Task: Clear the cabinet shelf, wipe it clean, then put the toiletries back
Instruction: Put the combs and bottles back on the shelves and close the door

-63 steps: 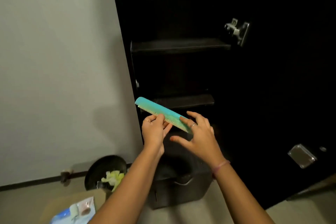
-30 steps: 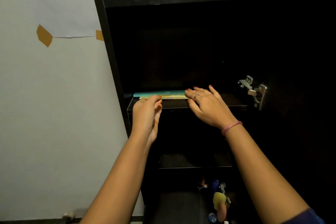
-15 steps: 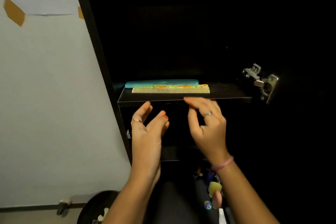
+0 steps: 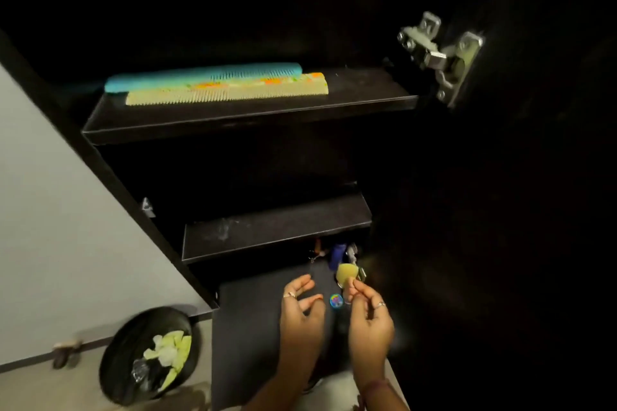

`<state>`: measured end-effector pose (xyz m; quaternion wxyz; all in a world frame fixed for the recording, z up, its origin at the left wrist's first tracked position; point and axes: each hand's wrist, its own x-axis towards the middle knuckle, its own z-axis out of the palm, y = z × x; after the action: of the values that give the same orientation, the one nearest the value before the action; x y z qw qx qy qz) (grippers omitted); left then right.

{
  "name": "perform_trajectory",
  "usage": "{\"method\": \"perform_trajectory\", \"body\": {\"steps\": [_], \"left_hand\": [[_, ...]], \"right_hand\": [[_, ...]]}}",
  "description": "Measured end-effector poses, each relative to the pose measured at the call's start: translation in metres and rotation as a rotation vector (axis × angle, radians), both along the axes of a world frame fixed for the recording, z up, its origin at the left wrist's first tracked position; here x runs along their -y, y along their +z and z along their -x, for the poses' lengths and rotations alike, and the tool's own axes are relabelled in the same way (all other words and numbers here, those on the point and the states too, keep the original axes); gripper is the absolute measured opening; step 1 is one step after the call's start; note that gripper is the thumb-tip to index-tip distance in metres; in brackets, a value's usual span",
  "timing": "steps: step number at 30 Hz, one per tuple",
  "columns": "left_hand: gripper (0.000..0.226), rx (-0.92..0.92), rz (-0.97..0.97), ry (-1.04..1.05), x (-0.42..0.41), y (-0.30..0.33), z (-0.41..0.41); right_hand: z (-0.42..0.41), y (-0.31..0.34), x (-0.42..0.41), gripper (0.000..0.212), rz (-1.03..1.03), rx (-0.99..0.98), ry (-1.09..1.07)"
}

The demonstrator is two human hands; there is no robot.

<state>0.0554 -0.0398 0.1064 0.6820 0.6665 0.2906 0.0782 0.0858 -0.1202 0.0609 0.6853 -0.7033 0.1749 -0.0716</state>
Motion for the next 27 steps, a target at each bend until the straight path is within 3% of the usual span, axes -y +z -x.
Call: {"method": "perform_trajectory", "body": {"steps": [4, 12, 16, 20, 27], "left_hand": [[0.039, -0.146, -0.052, -0.084, 0.005, -0.049, -0.021], [0.051, -0.345, -0.398, -0.36, 0.005, -0.137, -0.066], [0.048, -0.223, -0.455, -0.404, 0.005, -0.14, -0.088], [0.043, -0.062, -0.533, -0.469, 0.0, -0.136, -0.109], [0.03, -0.015, -0.594, -0.544, -0.005, -0.14, -0.125]], "right_hand": [[-0.004, -0.037, 0.012, 0.02, 0.126, -0.184, -0.108], [-0.02, -0.099, 0.006, 0.038, 0.25, -0.327, -0.127], [-0.034, -0.106, -0.003, 0.051, 0.297, -0.334, -0.117], [-0.047, -0.112, -0.01, 0.042, 0.344, -0.295, -0.083], [-0.058, -0.114, -0.011, 0.032, 0.367, -0.285, -0.065]]}}
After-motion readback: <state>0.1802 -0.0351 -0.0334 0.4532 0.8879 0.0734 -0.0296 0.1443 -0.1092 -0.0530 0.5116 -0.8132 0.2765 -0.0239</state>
